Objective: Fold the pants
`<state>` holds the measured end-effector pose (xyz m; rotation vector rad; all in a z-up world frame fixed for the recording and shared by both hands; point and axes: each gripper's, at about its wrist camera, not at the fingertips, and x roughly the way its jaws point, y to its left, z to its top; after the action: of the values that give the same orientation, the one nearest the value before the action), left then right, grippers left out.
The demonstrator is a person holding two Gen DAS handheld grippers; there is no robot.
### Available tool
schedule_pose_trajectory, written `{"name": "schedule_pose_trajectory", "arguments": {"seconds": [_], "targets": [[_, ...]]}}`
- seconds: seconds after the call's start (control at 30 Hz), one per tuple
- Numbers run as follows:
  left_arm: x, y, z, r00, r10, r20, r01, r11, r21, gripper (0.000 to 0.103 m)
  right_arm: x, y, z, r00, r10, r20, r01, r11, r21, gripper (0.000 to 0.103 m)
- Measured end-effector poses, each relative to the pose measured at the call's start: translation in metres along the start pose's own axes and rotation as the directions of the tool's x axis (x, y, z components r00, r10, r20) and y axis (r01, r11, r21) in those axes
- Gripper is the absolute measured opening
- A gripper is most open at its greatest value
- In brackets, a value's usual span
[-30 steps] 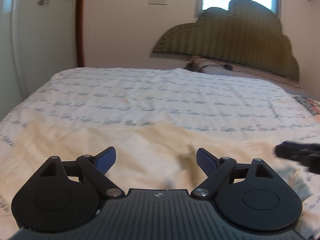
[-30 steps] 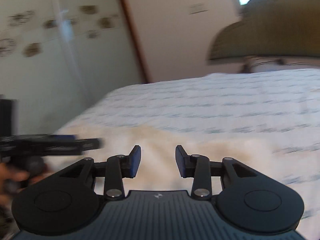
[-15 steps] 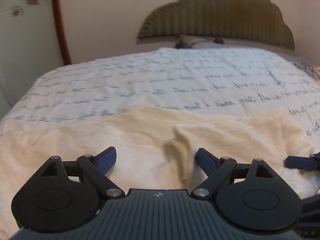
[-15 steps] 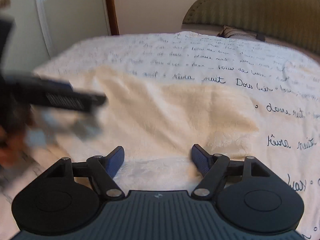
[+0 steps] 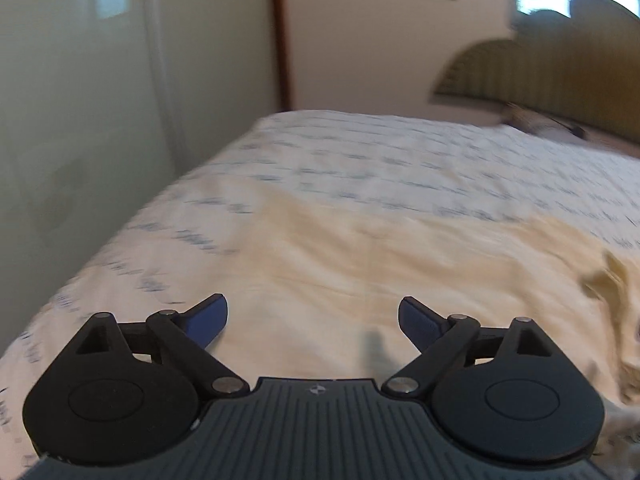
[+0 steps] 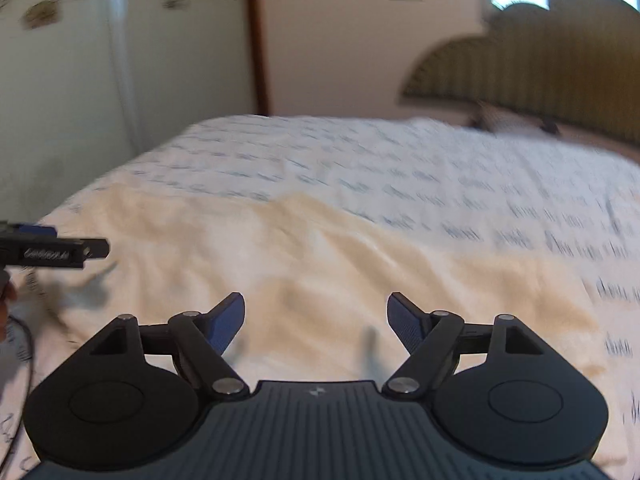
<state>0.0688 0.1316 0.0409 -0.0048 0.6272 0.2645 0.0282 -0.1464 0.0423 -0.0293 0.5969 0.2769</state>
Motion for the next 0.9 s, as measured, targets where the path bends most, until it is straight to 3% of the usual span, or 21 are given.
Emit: {"name": "schedule_pose_trajectory", "arguments": {"seconds": [0.07,0.13,0.23,0.33,0.43,0.53,0.67,0.77,0.8,0.9], "targets": [[0.0,0.031,0.004,0.999,0.035,-0.015,-0.036,0.998,-0.057,0.095,0.003,0.042,0.009,1.0,0.012,0.017,-0.01,0.989,-0.145,0.088],[-0.004,0.058,0.006,0.998,0.059,-0.028,-0.062,0.992,-0.11,0.095,0.006,0.088,0.008,0.997,0.057,0.048,-0.04,0.951,-0.306,0.088],[-0.007,0.091,0.006,0.996,0.068,-0.061,-0.079,0.978,-0.195,0.095,0.014,0.152,0.0,0.985,0.16,0.063,-0.108,0.859,-0.5,0.088],[-0.005,0.113,0.004,0.992,0.055,-0.11,-0.082,0.963,-0.257,0.095,0.027,0.204,-0.012,0.979,0.191,0.073,-0.099,0.756,-0.647,0.087],[-0.003,0.123,0.002,0.99,0.009,-0.139,-0.049,0.956,-0.288,0.094,0.046,0.238,-0.021,0.981,0.187,0.046,-0.091,0.661,-0.745,0.087],[0.004,0.132,0.002,0.98,-0.117,-0.16,0.05,0.926,-0.374,0.095,0.064,0.256,-0.031,0.989,0.121,0.089,0.001,0.59,-0.807,0.087],[0.024,0.139,0.0,0.935,-0.302,-0.186,0.168,0.839,-0.518,0.095,0.074,0.274,-0.033,0.986,0.132,0.104,0.007,0.584,-0.812,0.08],[0.038,0.141,-0.001,0.901,-0.395,-0.179,0.223,0.776,-0.59,0.095,0.084,0.282,-0.034,0.982,0.155,0.106,0.001,0.562,-0.827,0.049],[0.041,0.141,-0.002,0.89,-0.419,-0.178,0.236,0.759,-0.607,0.095,0.087,0.283,-0.032,0.982,0.16,0.098,-0.011,0.569,-0.822,0.035],[0.057,0.141,-0.001,0.85,-0.504,-0.156,0.291,0.694,-0.658,0.097,0.087,0.276,-0.019,0.978,0.178,0.109,-0.027,0.626,-0.779,0.017]]}}
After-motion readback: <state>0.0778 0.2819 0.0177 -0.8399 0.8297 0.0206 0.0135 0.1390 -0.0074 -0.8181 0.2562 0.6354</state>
